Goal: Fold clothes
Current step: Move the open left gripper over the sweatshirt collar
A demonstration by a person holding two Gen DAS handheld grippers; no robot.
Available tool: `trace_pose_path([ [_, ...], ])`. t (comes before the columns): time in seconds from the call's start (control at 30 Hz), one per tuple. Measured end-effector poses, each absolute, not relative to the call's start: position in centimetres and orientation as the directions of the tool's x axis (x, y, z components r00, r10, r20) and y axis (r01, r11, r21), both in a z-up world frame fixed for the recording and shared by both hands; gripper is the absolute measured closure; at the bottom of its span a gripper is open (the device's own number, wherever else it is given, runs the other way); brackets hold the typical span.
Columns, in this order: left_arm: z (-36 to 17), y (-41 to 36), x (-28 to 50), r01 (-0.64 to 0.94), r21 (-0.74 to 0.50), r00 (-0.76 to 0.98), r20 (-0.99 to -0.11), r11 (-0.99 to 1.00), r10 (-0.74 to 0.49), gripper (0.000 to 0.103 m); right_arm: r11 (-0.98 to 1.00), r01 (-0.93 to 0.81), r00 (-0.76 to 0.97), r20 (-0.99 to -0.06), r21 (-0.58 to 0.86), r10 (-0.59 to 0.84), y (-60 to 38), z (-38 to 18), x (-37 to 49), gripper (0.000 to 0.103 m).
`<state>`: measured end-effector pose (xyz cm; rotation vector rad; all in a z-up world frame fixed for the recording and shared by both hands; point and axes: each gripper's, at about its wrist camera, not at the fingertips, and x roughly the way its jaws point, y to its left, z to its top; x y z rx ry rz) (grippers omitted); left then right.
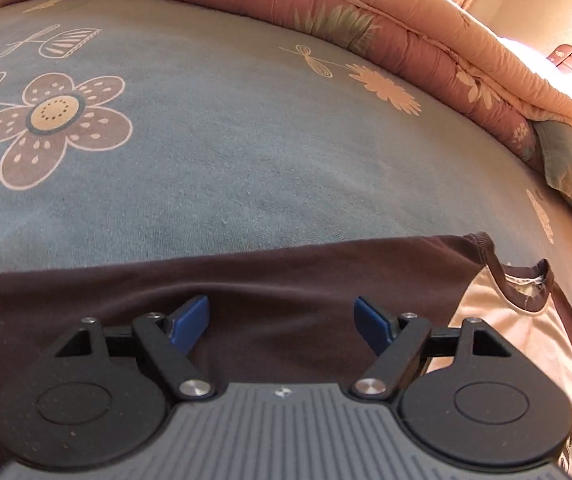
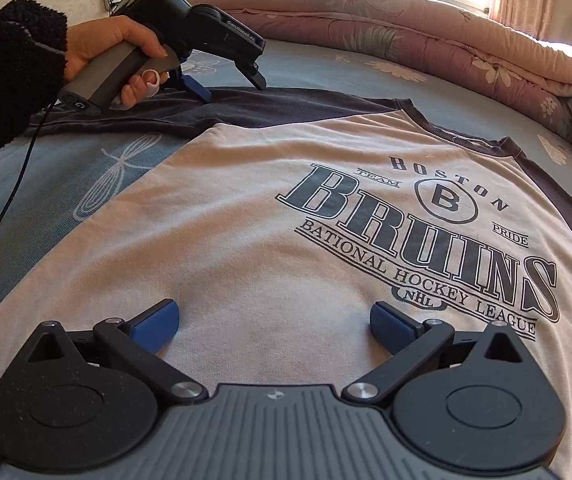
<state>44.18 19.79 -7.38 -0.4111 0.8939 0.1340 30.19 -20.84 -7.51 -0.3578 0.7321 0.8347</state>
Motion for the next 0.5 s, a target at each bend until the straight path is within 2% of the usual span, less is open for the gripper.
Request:
trace_pose_path([
  [0.07,-6.5,18.7,45.7,-0.264,-0.280,0.613,-0.788,0.923,-0.064,0.026,0.632,-0.775,0.438,-0.722,-0.002,0.535,-21.1,-7.1,30.2,0.000],
  [0.2,-4.6,13.4,46.4,-0.065,-0.434,0.591,-0.742,0.899,-0.316,0.021,0.625,-0.779,0.408,-0.721,0.044,0.560,-22.5,-5.8,30.0,0.000],
  [0.3,-6.1,9.5,48.2,-0.017,-0.538,0.520,-0.724,0.843,-0.452,0.021,0.635,-0.772,0.428,-0.711,0.034,0.558,-23.5,-5.2,30.0,0.000],
  [0.37,-8.0,7.9,49.7,-0.035,-0.565,0.490,-0.729,0.824,-0.479,0.021,0.650,-0.760,0.446,-0.709,0.022,0.546,-23.9,-5.0,30.3,0.000],
  [0.5,-10.0,7.4,52.1,-0.096,-0.554,0.605,-0.692,0.827,-0.394,0.024,0.676,-0.737,0.465,-0.701,0.033,0.541,-24.8,-4.8,31.1,0.000],
])
